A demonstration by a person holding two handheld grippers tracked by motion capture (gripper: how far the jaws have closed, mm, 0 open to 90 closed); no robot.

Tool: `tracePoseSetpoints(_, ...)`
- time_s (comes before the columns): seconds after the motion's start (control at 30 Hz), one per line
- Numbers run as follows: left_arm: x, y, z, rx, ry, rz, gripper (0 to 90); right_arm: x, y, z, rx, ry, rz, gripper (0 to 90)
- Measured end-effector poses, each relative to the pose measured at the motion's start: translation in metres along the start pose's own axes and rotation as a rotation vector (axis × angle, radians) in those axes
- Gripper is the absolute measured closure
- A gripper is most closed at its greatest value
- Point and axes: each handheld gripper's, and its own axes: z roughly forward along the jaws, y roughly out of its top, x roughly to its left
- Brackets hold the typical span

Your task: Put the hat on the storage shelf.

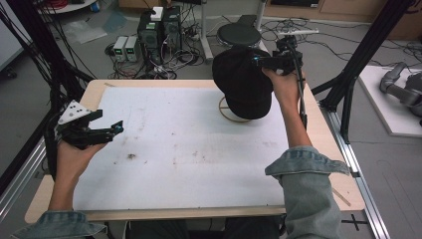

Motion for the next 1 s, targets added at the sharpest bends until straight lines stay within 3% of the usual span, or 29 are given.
tracePoseSetpoints(0.2,0.0,0.001,0.0,-0.006,-0.002,-0.004,17.6,0.01,0.0,-0.014,0.019,0.014,-0.028,21.4)
tracePoseSetpoints(0.27,0.0,0.001,-0.001,-0.008,-0.004,-0.003,17.6,0.013,-0.001,-0.021,-0.004,0.023,-0.04,21.2)
tracePoseSetpoints(0.3,0.0,0.001,-0.001,-0.01,-0.005,-0.002,17.6,0.013,-0.003,-0.025,-0.042,0.041,-0.043,21.1)
tracePoseSetpoints(0.47,0.0,0.002,-0.001,-0.015,-0.003,-0.006,17.6,0.012,-0.014,-0.035,-0.025,0.059,-0.03,18.2)
tracePoseSetpoints(0.63,-0.001,0.003,0.001,-0.012,-0.007,-0.007,17.6,0.013,-0.036,-0.045,-0.037,0.068,-0.031,13.3)
tracePoseSetpoints(1.0,-0.001,0.002,0.003,-0.007,-0.008,-0.007,17.6,0.023,-0.096,-0.063,-0.04,0.081,-0.052,11.4)
